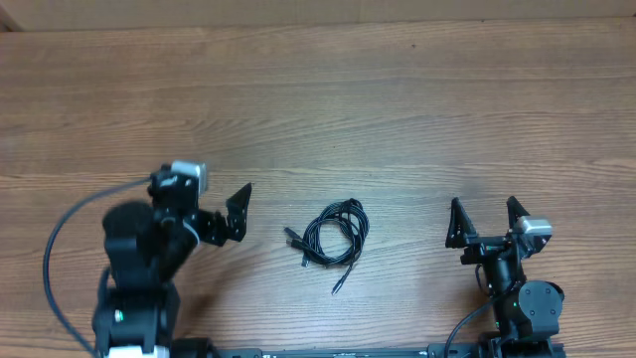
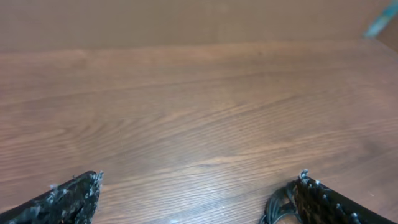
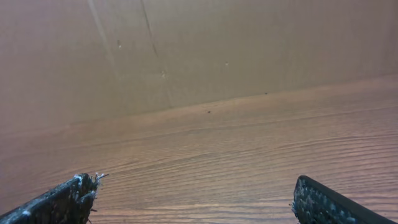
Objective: Untangle cables
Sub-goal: 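Move the left gripper forward and down over the black cable bundle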
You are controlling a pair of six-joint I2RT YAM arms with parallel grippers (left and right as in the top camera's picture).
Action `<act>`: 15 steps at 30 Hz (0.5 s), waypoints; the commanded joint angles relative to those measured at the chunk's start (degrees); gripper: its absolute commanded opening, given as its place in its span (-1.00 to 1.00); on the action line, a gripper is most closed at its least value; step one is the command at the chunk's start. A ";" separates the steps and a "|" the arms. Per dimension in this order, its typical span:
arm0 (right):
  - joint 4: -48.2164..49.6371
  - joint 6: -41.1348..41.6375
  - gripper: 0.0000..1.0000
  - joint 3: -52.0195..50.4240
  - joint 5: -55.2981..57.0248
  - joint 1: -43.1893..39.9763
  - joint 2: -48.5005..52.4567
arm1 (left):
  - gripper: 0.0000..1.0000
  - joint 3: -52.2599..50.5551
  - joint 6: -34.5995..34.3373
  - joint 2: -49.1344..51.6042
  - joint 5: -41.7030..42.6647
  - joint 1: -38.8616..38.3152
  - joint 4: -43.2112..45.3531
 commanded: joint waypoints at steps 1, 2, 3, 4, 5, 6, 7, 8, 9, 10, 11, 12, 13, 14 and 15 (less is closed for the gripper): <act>0.35 -0.22 1.00 -0.57 0.46 -0.15 -0.50 | 0.99 8.31 4.37 8.31 7.82 0.11 -3.72; 0.35 -0.22 1.00 -0.57 0.46 -0.15 -0.50 | 0.99 9.60 4.90 9.81 8.09 -0.13 -4.61; 0.35 -0.22 1.00 -0.57 0.46 -0.15 -0.50 | 0.99 11.45 5.73 11.98 8.24 -0.70 -5.84; 0.35 -0.20 1.00 -0.57 0.46 -0.15 -0.50 | 0.99 12.92 6.60 13.68 8.55 -1.31 -6.69; 0.35 -0.22 1.00 -0.57 0.46 -0.15 -0.50 | 0.99 14.03 7.43 14.93 8.83 -1.84 -7.45; 0.35 -0.22 1.00 -0.57 0.46 -0.15 -0.50 | 0.99 16.31 8.81 17.16 8.72 -3.02 -9.18; 0.35 -0.22 1.00 -0.57 0.46 -0.15 -0.50 | 0.99 18.38 10.25 19.12 8.52 -4.07 -10.97; 0.35 -0.22 1.00 -0.57 0.46 -0.15 -0.50 | 1.00 21.53 11.13 22.01 7.08 -5.68 -13.68; 0.35 -0.22 1.00 -0.57 0.46 -0.15 -0.50 | 0.99 22.80 11.63 23.39 6.47 -6.43 -14.78; 0.35 -0.22 1.00 -0.57 0.46 -0.15 -0.50 | 0.99 24.04 11.91 24.72 5.75 -7.13 -15.80; 0.35 -0.22 1.00 -0.57 0.46 -0.15 -0.50 | 0.99 25.18 12.17 26.12 5.25 -7.78 -16.81; 0.35 -0.22 1.00 -0.57 0.46 -0.15 -0.50 | 0.99 26.08 12.85 27.34 5.27 -8.31 -17.73; 0.35 -0.22 1.00 -0.57 0.46 -0.15 -0.50 | 1.00 26.95 13.40 28.68 5.27 -8.83 -18.58; 0.35 -0.22 1.00 -0.57 0.46 -0.15 -0.50 | 0.99 27.45 13.60 29.57 5.27 -9.16 -19.23; 0.35 -0.22 1.00 -0.57 0.46 -0.15 -0.50 | 0.99 27.85 13.60 30.47 5.29 -9.49 -19.78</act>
